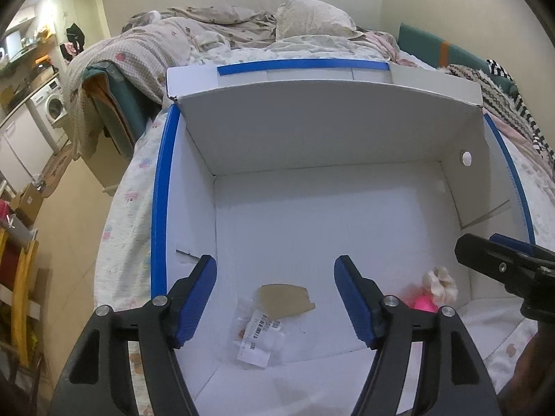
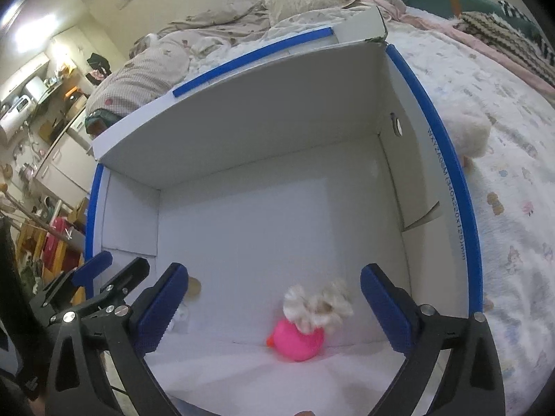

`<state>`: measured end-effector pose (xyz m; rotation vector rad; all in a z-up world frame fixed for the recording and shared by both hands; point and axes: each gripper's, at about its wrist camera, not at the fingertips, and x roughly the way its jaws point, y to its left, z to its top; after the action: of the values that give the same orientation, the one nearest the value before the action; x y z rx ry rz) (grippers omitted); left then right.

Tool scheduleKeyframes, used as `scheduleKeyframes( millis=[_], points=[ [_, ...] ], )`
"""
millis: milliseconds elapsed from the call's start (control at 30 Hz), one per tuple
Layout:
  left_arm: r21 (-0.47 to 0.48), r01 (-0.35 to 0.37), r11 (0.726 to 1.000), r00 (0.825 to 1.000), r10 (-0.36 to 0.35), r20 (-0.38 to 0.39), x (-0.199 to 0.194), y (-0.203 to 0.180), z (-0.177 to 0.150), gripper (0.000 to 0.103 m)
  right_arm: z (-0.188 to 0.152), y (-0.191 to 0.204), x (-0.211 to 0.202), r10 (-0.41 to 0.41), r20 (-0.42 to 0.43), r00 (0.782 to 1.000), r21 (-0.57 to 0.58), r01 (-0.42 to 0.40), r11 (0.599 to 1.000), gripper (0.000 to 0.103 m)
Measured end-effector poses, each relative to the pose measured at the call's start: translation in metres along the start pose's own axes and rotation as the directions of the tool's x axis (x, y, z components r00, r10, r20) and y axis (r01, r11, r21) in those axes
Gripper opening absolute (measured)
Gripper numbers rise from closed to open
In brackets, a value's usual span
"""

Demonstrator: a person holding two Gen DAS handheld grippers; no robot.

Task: Organize soft objects
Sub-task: 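Lift both open grippers out of the box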

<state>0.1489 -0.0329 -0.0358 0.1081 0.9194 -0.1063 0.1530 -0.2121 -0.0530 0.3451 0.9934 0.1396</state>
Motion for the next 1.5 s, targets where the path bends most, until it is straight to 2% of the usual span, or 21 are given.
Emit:
scheduleKeyframes(
  millis=[533,833,1000,1167,1300,1500],
  points=[
    [-0.012,-0.036,0.999,0.999,0.036,0.011,-0.007,0.004,0.0,0.068,0.003,-0.001,-0.007,0.019,0.017,1.0,0.011,-0.02,1.0,0.103],
    [-0.016,-0.061,0.998,0.997,0.062,0.043,-0.032,0.013,-0.007,0.068,-0.005,-0.006,-0.024,0.06,0.03,0.998,0.058,-0.061,0.996,0.103],
    [-0.035,-0.072,0.997,0.995,0.074,0.068,-0.05,0.018,-0.01,0.068,-0.014,-0.006,-0.043,0.033,0.061,0.998,0.042,-0.035,0.998,0.103],
    [-0.054,-0.067,0.996,0.995,0.071,0.065,-0.063,0.025,-0.023,0.068,-0.024,-0.006,-0.06,0.033,0.082,0.996,0.029,-0.036,0.999,0.103],
    [-0.049,-0.069,0.996,0.996,0.072,0.057,-0.071,0.025,-0.036,0.068,-0.035,-0.006,-0.069,0.054,0.079,0.995,0.023,-0.056,0.998,0.103],
    [-0.054,-0.08,0.995,0.995,0.083,0.055,-0.081,0.031,-0.06,0.068,-0.057,-0.005,-0.075,0.041,0.058,0.997,-0.008,-0.041,0.999,0.103]
  ],
)
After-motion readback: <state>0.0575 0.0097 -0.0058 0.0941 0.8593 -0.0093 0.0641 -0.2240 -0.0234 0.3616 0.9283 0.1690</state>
